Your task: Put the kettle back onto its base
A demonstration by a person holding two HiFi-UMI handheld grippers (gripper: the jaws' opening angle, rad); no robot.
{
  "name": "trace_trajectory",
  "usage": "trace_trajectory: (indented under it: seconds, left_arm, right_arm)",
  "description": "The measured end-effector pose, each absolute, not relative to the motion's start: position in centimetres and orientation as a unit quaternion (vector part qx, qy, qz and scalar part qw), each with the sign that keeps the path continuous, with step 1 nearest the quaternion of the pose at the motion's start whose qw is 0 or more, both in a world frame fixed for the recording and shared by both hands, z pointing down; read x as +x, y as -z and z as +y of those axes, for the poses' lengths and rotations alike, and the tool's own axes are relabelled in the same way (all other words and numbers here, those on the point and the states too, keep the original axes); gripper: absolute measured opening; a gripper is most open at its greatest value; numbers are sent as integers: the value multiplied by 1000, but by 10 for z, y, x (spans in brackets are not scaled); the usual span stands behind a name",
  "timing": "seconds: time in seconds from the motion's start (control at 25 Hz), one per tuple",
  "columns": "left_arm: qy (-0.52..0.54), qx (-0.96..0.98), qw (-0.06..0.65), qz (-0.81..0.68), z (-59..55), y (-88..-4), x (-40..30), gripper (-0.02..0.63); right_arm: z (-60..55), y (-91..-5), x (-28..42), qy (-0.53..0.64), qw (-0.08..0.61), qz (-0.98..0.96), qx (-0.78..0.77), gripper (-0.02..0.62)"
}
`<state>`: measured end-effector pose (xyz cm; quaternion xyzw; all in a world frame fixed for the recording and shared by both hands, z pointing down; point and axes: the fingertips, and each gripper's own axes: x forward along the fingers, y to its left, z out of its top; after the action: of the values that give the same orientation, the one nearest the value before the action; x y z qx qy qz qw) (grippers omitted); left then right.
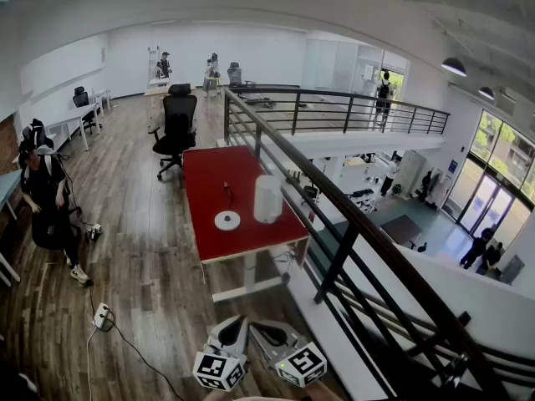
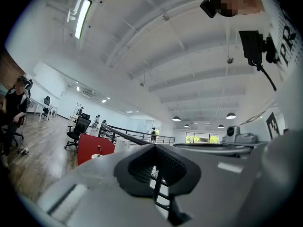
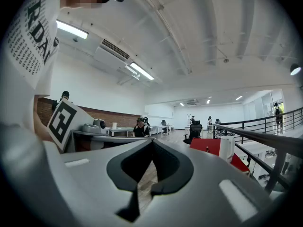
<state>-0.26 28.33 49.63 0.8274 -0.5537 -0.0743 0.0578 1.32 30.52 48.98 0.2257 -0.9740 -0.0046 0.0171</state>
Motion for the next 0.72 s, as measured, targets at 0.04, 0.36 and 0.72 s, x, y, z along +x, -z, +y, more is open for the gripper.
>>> trace_trajectory:
  seconds: [0.04, 0.36, 0.72]
  left_arm:
    - [74, 827, 57, -554, 283, -495, -3, -9]
    - [75, 828, 55, -553, 282, -494, -6, -9]
    - [65, 832, 43, -549, 284, -494, -2, -9]
  right_arm:
    - [305, -489, 13, 5, 17, -974, 225, 3]
    - [304, -487, 10, 5, 14, -975, 223, 3]
    - [302, -482, 12, 8, 2, -973, 229, 3]
